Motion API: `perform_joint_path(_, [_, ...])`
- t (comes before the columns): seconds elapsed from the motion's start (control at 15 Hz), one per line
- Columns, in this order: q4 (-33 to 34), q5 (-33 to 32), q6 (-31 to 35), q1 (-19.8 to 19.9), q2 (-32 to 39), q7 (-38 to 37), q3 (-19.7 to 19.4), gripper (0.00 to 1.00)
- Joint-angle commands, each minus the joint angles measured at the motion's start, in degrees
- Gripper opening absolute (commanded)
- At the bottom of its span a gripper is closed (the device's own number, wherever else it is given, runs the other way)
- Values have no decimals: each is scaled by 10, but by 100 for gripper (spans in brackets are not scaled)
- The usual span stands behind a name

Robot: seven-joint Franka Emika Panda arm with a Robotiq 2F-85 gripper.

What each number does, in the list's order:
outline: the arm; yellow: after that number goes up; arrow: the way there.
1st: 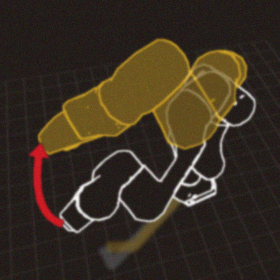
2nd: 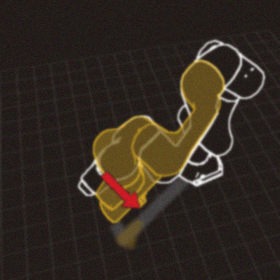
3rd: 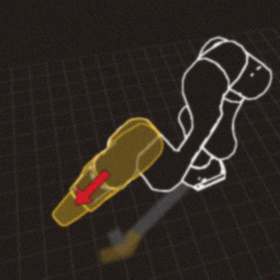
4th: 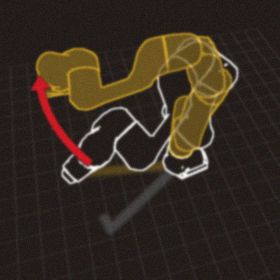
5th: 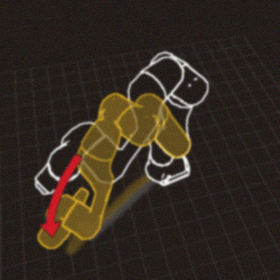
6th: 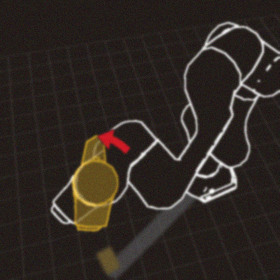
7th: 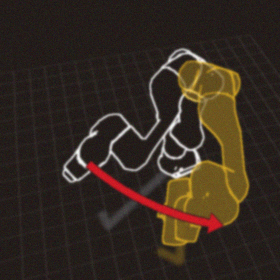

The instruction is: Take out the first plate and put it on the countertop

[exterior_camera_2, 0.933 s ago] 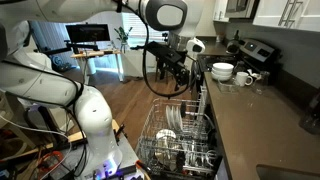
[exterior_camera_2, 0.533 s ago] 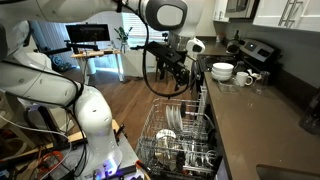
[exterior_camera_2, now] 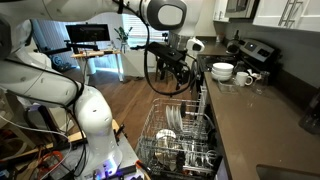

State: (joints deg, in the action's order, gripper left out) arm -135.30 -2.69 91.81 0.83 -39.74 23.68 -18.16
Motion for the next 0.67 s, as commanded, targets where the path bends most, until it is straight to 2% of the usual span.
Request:
perform_joint_path(0.0, [14,-40,41,-15,53,38,38,100])
perform_joint_path(0.27, [10,-76,130,-38,107,52,74,100])
perform_joint_path(0.6, [-3,-72,251,-62,193,47,114,100])
